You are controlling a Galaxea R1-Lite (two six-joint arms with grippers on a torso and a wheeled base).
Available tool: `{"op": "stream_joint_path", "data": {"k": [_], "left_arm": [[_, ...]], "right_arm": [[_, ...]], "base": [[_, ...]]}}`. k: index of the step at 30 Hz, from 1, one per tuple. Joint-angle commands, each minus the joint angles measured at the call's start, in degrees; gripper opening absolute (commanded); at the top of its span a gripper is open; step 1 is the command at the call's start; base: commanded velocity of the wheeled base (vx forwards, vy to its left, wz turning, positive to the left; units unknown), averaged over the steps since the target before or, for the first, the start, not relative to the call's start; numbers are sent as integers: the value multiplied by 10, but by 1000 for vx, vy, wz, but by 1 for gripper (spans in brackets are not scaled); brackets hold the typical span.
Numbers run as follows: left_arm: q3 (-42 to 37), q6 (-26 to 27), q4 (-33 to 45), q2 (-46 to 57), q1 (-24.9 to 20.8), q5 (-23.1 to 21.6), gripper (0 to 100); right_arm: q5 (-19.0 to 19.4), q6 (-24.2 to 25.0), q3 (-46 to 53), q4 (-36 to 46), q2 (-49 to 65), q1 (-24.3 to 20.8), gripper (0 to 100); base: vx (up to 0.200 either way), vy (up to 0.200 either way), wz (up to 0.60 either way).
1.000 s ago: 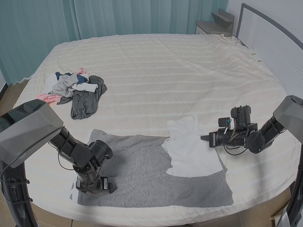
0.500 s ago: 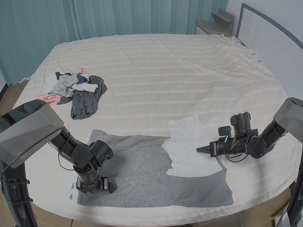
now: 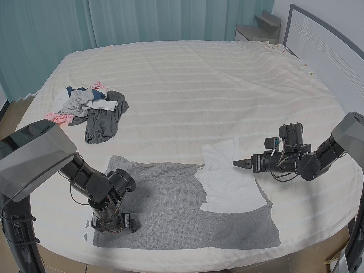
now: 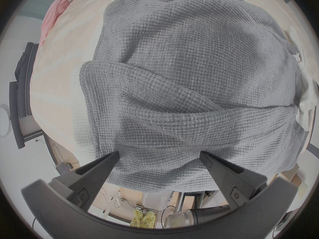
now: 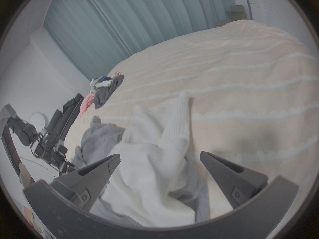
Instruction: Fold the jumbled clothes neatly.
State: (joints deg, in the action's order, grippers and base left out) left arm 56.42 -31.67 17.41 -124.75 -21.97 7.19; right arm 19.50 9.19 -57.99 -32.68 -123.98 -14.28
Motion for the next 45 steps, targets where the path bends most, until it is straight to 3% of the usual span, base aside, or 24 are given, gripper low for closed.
{"op": "stream_joint_path", "data": {"k": [1, 12, 13, 32, 41, 45], "left_arm": [[0, -1, 0, -1, -1, 0, 100], [0, -1, 0, -1, 0, 0, 100], [0, -1, 0, -1, 0, 0, 100], [1, -1, 0, -1, -1, 0, 100], [1, -1, 0, -1, -2, 1, 100], [1, -1, 0, -3, -3, 2, 100]], "right_arm": [[0, 0, -7, 0, -12, -9, 100], [0, 0, -7, 14, -28, -13, 100], [0, -1, -7, 15, -28, -13, 0], [1, -3, 10, 10, 17, -18, 0], [3, 4, 82, 1, 79, -43, 0], [4, 8, 155, -63, 102, -52, 0]], "base": [[0, 0, 0], [0, 0, 0], [0, 0, 0], [0, 0, 0], [0, 0, 0], [0, 0, 0]]}}
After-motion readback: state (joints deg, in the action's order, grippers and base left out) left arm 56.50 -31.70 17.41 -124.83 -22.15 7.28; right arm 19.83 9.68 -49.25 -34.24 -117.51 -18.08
